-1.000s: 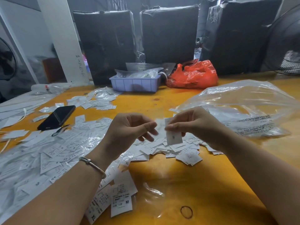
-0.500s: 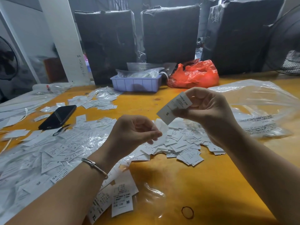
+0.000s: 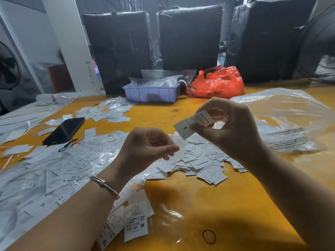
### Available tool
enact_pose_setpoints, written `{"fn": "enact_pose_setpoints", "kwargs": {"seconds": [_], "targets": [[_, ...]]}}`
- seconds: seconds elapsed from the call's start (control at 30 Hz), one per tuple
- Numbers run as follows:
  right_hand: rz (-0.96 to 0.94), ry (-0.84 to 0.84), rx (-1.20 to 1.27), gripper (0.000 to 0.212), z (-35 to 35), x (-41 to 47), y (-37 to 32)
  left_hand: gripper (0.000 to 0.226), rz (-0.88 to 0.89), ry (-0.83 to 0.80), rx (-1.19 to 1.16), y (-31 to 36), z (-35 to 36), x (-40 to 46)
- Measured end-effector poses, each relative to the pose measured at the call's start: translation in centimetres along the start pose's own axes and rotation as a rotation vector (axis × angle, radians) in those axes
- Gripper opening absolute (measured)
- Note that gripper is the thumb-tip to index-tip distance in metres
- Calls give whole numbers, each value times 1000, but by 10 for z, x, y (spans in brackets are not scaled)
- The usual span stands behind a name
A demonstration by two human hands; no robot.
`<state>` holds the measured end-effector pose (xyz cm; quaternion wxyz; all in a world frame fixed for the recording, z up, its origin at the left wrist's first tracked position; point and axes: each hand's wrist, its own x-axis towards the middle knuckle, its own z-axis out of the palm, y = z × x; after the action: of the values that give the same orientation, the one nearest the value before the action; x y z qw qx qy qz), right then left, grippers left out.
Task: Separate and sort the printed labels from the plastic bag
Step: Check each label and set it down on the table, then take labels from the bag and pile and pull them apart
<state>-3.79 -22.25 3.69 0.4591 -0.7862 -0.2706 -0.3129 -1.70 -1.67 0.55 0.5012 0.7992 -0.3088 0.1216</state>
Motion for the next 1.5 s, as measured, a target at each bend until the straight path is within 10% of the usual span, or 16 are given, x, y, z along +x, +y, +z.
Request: {"fn": "enact_pose_setpoints", "kwargs": {"seconds": [1.5], "targets": [[71, -236, -55, 15, 5, -2, 11, 21, -118, -123, -77, 1, 2, -1]]}}
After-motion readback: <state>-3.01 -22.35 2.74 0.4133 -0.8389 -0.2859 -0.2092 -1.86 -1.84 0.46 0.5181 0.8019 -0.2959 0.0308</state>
